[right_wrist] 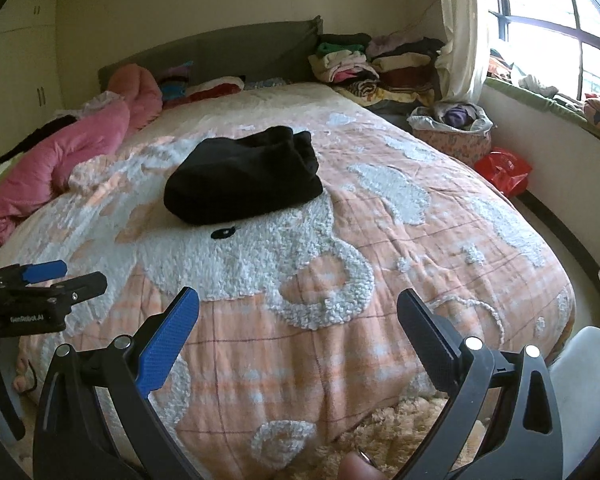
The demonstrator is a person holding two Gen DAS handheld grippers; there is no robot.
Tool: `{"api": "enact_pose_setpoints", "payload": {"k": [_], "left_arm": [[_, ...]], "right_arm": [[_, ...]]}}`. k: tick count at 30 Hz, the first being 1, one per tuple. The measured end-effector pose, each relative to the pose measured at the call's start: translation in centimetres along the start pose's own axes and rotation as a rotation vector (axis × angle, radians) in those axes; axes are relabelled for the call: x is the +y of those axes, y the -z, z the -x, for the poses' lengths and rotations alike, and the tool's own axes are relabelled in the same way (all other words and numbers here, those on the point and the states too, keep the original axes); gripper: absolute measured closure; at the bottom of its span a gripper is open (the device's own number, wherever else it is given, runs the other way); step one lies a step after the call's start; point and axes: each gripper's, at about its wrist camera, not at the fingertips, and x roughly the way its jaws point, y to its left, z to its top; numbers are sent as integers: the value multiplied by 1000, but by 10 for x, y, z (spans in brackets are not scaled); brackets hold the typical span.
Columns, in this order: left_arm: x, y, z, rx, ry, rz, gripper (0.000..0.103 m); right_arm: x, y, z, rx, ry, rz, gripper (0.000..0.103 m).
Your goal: Fold small clothes
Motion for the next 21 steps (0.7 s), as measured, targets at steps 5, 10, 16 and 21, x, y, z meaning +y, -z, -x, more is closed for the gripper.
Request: {"api": "enact_pose_setpoints", "payload": {"k": [5,10,16,21], "left_arm": [[1,-3,0,-5,-1,6,9],[2,-4,0,0,-2,11,9],[1,-3,-1,5,2,10,9],[1,-3,0,4,1,9,9]], "right_arm": [[3,-1,-2,3,-3,15,4],[3,-1,-2,3,-1,14,4],[0,-1,1,-3,6,2,4],[0,-1,2,-3,6,2,4]]}}
